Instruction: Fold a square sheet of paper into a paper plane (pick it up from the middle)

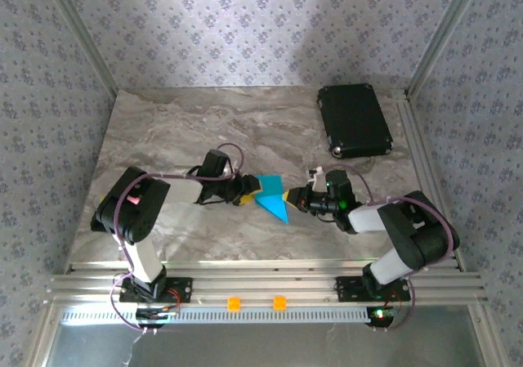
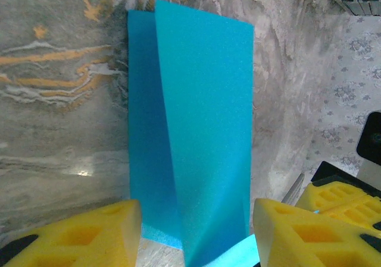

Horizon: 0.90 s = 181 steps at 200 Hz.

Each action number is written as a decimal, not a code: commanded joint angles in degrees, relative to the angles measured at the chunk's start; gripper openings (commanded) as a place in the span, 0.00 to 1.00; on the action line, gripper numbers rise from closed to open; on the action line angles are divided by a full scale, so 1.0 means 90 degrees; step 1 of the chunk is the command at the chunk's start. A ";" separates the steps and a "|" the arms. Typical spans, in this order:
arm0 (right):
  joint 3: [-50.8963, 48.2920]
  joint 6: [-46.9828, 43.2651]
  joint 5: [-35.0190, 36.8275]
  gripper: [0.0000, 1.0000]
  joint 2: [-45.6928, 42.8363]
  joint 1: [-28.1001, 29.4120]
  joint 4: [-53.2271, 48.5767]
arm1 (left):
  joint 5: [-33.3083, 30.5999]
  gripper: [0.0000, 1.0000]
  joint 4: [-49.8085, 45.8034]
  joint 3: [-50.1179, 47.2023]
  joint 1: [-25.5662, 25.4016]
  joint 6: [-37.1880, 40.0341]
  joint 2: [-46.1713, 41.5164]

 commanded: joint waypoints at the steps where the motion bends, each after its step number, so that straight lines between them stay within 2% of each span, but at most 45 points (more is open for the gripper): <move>1: -0.0117 0.0056 -0.0124 0.04 -0.0166 -0.0066 0.0201 | 0.0130 0.51 -0.0064 0.0257 -0.0067 0.0016 0.0163; 73: -0.0280 0.0065 -0.0268 0.04 -0.0192 -0.0213 0.0421 | 0.0324 0.31 0.0052 0.0597 -0.0132 -0.0013 0.0472; 125: -0.0385 -0.0154 -0.0290 0.05 -0.0166 -0.0359 0.0123 | 0.0286 0.19 0.0073 0.0590 -0.0136 0.0041 0.0576; 167: -0.0311 -0.0454 -0.0033 0.17 -0.0240 -0.0386 -0.0647 | 0.0200 0.08 0.0478 0.0354 -0.0154 -0.0155 0.0398; 181: -0.0195 -0.0646 0.0151 0.26 -0.0407 -0.0347 -0.1162 | 0.0082 0.07 0.0546 0.0249 -0.0159 -0.0202 0.0245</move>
